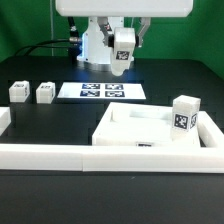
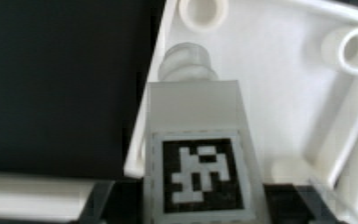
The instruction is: Assemble square table
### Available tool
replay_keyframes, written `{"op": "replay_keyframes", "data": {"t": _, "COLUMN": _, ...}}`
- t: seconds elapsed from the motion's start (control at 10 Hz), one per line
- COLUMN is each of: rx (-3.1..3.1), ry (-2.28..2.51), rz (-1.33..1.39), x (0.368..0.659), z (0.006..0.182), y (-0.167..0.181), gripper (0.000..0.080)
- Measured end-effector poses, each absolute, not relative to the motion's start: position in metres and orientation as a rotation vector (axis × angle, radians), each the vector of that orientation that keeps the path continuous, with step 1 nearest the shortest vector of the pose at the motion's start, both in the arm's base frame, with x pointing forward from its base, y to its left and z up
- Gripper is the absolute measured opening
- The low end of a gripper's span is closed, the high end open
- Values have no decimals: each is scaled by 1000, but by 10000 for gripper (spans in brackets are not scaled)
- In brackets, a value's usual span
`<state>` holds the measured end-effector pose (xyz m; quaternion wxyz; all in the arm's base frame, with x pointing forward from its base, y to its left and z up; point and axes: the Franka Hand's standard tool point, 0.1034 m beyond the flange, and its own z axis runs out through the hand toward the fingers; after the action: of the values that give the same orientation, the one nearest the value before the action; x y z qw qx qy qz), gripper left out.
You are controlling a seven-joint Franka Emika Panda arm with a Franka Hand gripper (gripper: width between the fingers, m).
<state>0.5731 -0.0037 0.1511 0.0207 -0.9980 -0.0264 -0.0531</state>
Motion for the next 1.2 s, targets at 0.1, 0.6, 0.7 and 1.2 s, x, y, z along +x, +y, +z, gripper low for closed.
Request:
{"op": "replay_keyframes", "data": {"t": 0.1, "rx": -3068, "ry": -15, "rz": -233, "x": 587, "z": 154, "y": -10, "gripper": 291}}
{"op": "replay_keyframes", "data": {"t": 0.6, "rx": -3088, "ry": 55, "rz": -668, "x": 609, "z": 158, "y": -26, "gripper": 291}}
{"op": "replay_keyframes", "data": {"t": 0.7, "rx": -3089, "ry": 55, "rz": -689, "x": 611, "z": 159, "y": -27, "gripper": 291}}
{"op": "replay_keyframes", "data": {"t": 1.2, "rx": -3091, "ry": -41, "rz": -841, "x": 620, "z": 143, "y": -53, "gripper": 291}}
